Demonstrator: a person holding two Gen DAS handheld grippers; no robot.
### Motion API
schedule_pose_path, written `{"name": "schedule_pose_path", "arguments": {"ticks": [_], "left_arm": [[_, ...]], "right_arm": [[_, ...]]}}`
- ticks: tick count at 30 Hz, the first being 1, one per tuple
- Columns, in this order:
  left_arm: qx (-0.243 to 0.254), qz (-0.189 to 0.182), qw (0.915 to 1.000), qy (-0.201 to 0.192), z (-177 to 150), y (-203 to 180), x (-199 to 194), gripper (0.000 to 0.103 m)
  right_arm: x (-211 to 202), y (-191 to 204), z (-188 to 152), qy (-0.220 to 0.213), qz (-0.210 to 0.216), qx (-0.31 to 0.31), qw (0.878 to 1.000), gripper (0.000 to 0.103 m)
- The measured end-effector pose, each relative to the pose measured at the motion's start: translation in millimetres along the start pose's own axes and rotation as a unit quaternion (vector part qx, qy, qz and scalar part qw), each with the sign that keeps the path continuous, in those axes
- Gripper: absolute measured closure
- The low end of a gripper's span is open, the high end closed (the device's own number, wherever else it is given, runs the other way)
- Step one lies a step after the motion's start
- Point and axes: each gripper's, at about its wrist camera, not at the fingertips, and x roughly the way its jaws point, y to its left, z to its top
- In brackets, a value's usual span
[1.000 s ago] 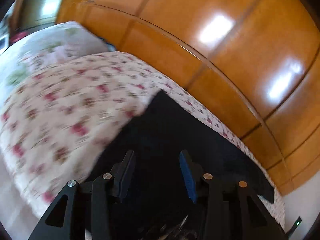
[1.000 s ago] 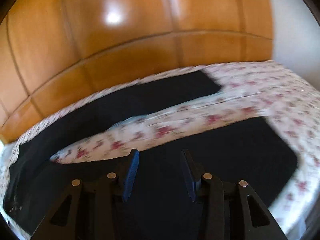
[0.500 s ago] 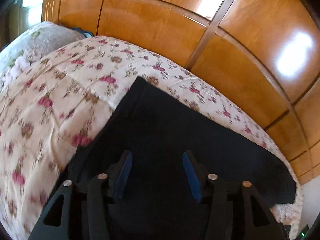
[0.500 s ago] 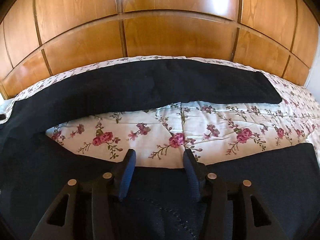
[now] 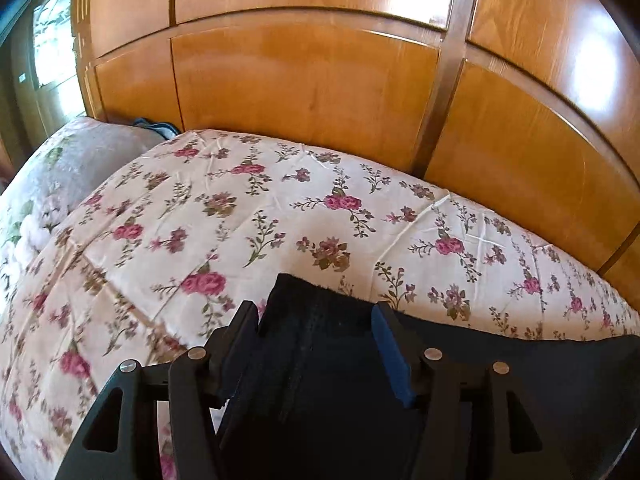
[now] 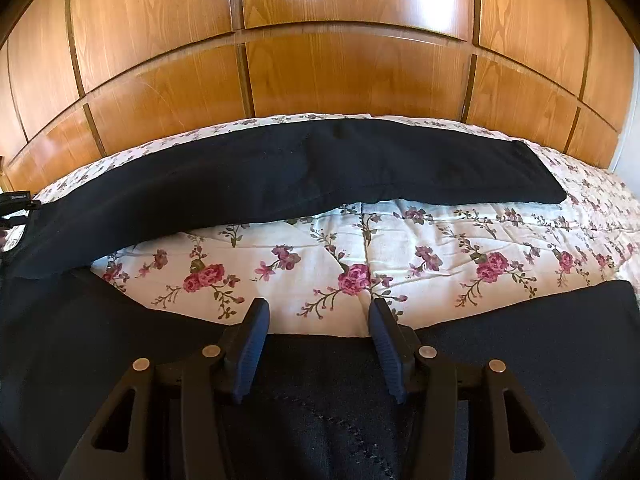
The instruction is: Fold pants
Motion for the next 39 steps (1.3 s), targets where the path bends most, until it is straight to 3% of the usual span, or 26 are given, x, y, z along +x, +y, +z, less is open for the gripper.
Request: {"name": "schedule_pose_path", "arguments": {"ticks": [7,9,12,15,17,26,34,39], "left_arm": [[0.006,-0.004,0.9999,-0.012,-11,-3,15,0.044],[0.011,-0.006,0.9998,-0.015,-12,-4,14,0.059],[0.011,-0.009,0.9996,-0.022,-13,-4,12,0.074],[0.017,-0.018,0.9992,-0.031,-15,-6,7,0.087],[0.024,-0.014,0.9988,-0.040,-16,-9,3,0.090],[0.028,-0.013,0.9951,-0.094,-29,-9,-44,0.092],[-0.007,-0.054,0.9892,-0.136,-65,6,-95,0.092],[-0.030,-0.078,0.9868,-0.139,-100,17,-118,0.092]], "right_arm": [[1,0,0,-0.001,0.000,-0.005,1.000,0.050],[1,0,0,-0.002,0.000,-0.006,1.000,0.050],[1,0,0,-0.001,-0.001,-0.009,1.000,0.050],[1,-1,0,-0.002,0.000,-0.010,1.000,0.050],[1,-1,0,-0.003,0.000,-0.010,1.000,0.050],[1,-2,0,-0.004,0.000,-0.013,1.000,0.050],[1,-1,0,-0.004,0.000,-0.014,1.000,0.050],[1,-1,0,-0.004,0.000,-0.015,1.000,0.050]]}}
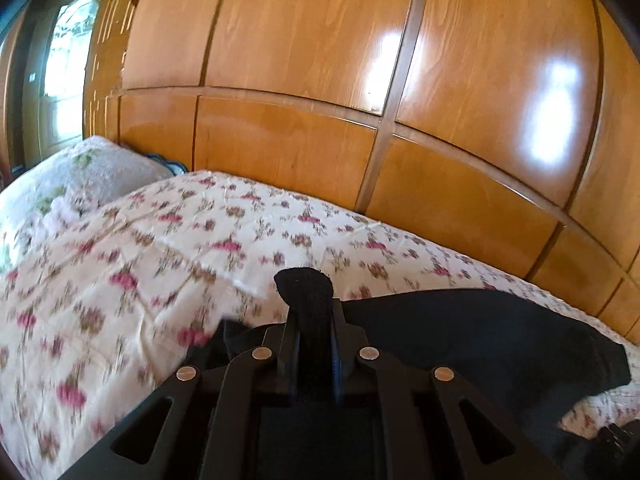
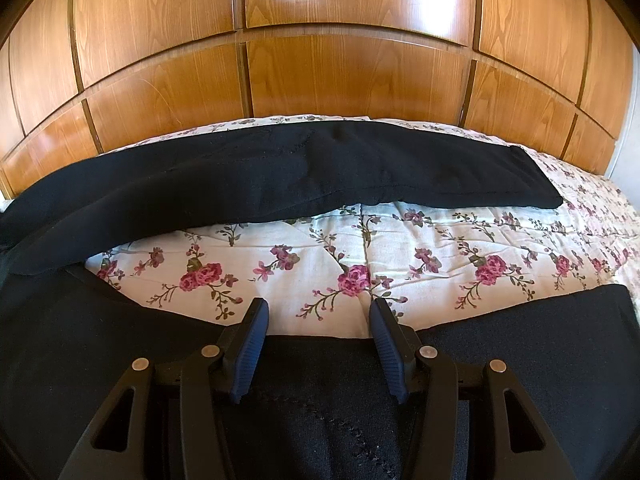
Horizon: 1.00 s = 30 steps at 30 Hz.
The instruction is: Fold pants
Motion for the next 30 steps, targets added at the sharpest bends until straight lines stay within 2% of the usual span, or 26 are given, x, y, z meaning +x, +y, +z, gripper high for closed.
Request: {"name": "schedule_pose_path", "arguments": {"ticks": [5,15,21,24,30], "left_arm": [[-0.004,-0.004,1.0000,0.007,-23,1,-15,0.092],[0.017,0.027,0.9995,-0.008,-33,-8,-20,0.092],[0.018,0.029,0.9993,-0.013,-35,-8,-21,0.092],[0.021,0.031,0.9992,-0.014,-36,-9,-20,0.092],[0.014,0.024,0.9995,-0.016,-36,-7,-21,0.092]], "right_arm": [[0,-1,0,0.000,0.000,-0.001,1.000,0.050],[2,3,2,0.012,-0.013,-0.017,1.000,0.049],[2,14,8,0.030,-0.050,-0.053,0.997,0.049],[-10,28,17,0.007,-0.075,-0.082,0.994,0.049],[-18,65,48,-0.002,-0.026,-0.095,0.995,0.049]]}}
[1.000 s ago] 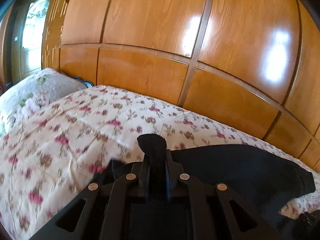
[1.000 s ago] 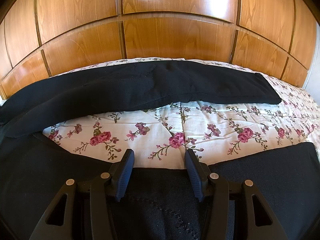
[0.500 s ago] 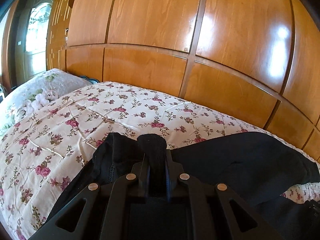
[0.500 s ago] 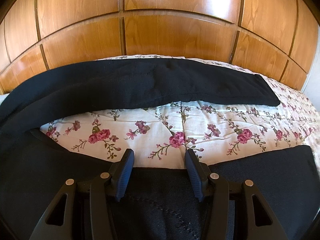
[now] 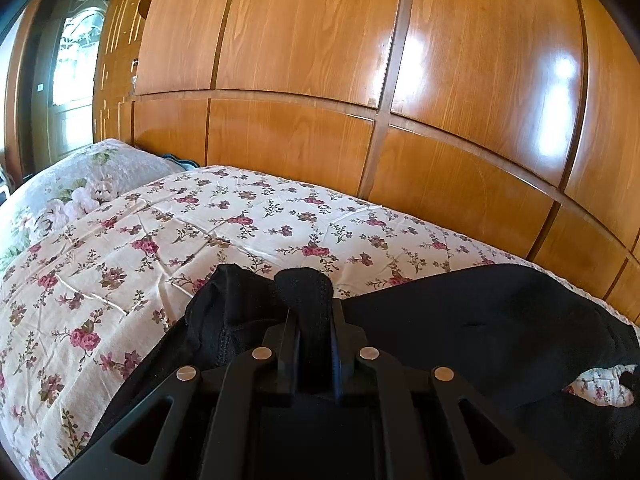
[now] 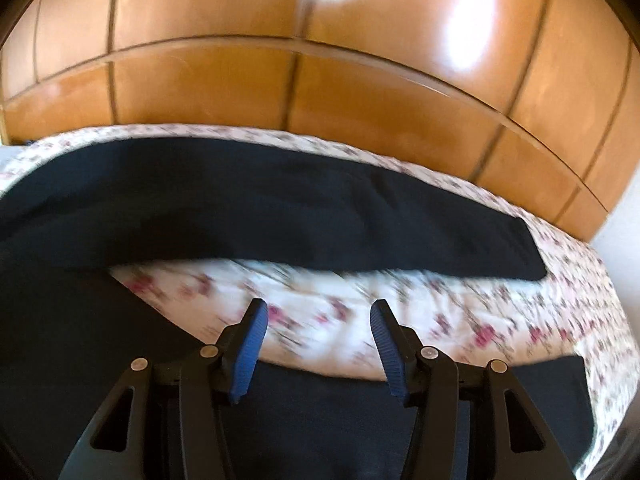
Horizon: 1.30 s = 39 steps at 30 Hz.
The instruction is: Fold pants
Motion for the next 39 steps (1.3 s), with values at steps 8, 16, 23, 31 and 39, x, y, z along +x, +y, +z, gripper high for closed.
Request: {"name": "schedule_pose_path", "arguments": {"ticks": [8,16,23,31,39], "left_arm": [[-0.007,-0.003,1.0000,0.002,0,2,1,0.092],[-0.019,-0.007,0.9998,0.008,-2,6,5,0.092],[-0.024,-0.014,0.9996,0.003,-2,8,4,0.092],[-0.026,-0.020,0.9994,-0.011,-3,9,0,0.092],[-0.030,-0.024,0.9988,-0.031,-4,10,-8,0.092]], "right_arm": [[21,53,63,0.028,0.098,0.039,0.994,0.047],[43,118,107,0.061,0.138,0.027,0.988,0.045],[62,144,135,0.098,0.177,0.076,0.976,0.030],[93,160,155,0.161,0.170,0.123,0.964,0.030],[126,142,139,0.223,0.151,0.203,0.941,0.045]]}}
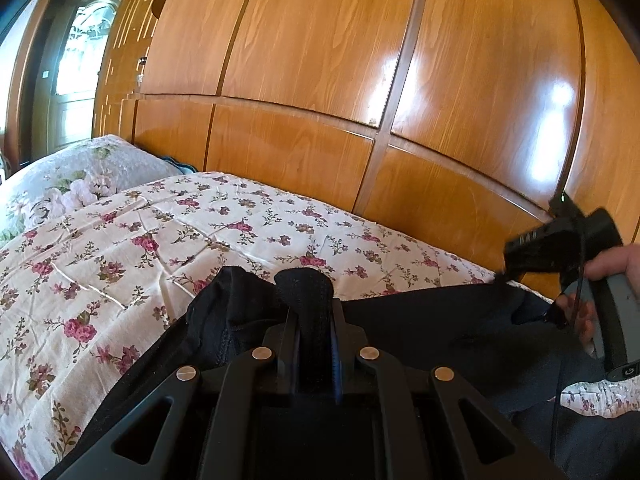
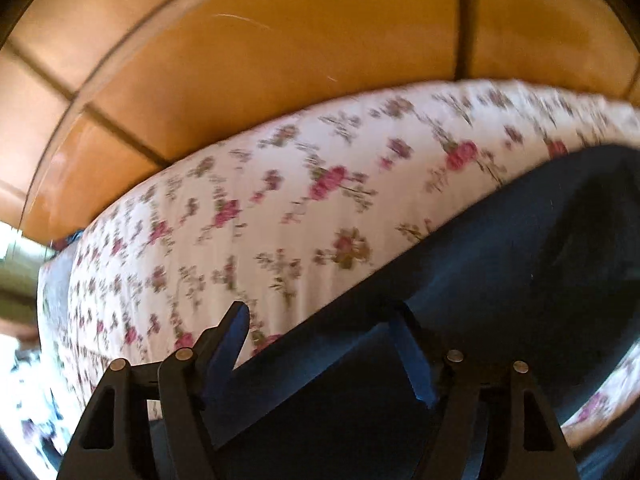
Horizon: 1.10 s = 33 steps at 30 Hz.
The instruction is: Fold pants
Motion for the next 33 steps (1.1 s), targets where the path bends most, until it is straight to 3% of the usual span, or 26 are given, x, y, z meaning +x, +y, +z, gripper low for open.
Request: {"name": "schedule_pose_path", "arguments": {"ticks": [1,2,4,6,11,16,20,24,26,29,33], "left_arm": [[-0.001,0.000,1.0000,0.002,0,0,1,0.092],[-0.003,-0.001,1.0000,0.005,0,1,3,0.092],[-0.009,-0.004,0.9999,0.010,0,3,5,0.092],[-0.019,-0.010,0.9997,0.014,0,8,6,0.092],[-0.073,-0.053,0.9958,0.019,0,28,6,0.091],[-0.159,-0.132,0.9775,0.039,2,57,-7,0.090],[-0.141,-0.163,0.9765,-0.001,5,54,-54,0.091],[-0.169,-0.198,0.9654,-0.013,7,65,-86,0.091],[-0.183,-0.202,0.9622,-0.004,3,73,-95,0.091],[-0.196,-0.197,0.9605,0.021,-10,84,-101,0.091],[-0.190,-0.171,0.9651,0.057,-35,90,-102,0.089]], "right_arm": [[1,-4,-1,0.005,0.003,0.002,1.000,0.057],[1,-9,-4,0.007,0.013,-0.001,1.000,0.062],[-6,-14,-9,-0.001,0.036,-0.010,0.999,0.082],[-19,-20,-17,-0.022,0.057,-0.022,0.998,0.086],[-61,-43,-55,-0.069,0.129,-0.034,0.989,0.088],[-93,-56,-98,-0.103,0.159,-0.085,0.978,0.088],[-110,-67,-129,-0.131,0.180,-0.103,0.969,0.088],[-132,-81,-164,-0.162,0.204,-0.114,0.959,0.089],[-138,-84,-178,-0.172,0.214,-0.124,0.954,0.089],[-140,-83,-209,-0.187,0.196,-0.157,0.950,0.089],[-119,-86,-238,-0.174,0.167,-0.186,0.952,0.089]]}}
